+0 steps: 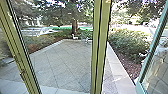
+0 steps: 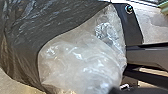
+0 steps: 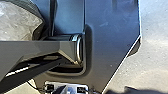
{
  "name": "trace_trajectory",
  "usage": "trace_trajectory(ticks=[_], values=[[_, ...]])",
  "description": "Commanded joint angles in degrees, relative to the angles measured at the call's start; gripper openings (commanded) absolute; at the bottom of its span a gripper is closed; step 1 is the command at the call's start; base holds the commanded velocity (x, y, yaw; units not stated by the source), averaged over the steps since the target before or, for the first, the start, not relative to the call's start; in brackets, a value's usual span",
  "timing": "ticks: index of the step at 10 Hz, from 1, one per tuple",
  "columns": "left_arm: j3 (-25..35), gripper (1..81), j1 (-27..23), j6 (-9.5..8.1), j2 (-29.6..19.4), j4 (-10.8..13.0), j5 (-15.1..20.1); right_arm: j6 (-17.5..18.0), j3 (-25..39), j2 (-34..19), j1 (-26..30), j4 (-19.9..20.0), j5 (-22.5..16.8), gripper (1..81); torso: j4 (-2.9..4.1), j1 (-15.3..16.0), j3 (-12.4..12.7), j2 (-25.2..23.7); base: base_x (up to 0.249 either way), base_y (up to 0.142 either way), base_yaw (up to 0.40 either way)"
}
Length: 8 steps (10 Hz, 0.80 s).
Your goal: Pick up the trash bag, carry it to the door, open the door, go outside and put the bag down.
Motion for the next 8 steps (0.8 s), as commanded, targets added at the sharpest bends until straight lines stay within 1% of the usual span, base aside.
trace_trajectory(ticks=[1, 5, 8], values=[[0.28, 1.0, -2.05, 0.08, -0.09, 0.35, 3.47, -0.07, 0.38, 0.19, 2.24, -0.46, -2.75, 81.1, 0.00, 0.00, 0.00, 0.00, 0.000, 0.000, -0.270], [0.19, 1.0, -2.14, -0.01, -0.09, 0.26, 3.48, -0.07, 0.29, 0.28, 2.33, -0.55, -2.75, 81.1, 0.00, 0.00, 0.00, 0.00, 0.000, 0.000, -0.260], [0.28, 1.0, -2.14, 0.07, -0.18, 0.35, 3.57, -0.07, 0.38, 0.28, 2.33, -0.64, -2.75, 81.1, 0.00, 0.00, 0.02, 0.00, 0.000, 0.000, -0.161]])
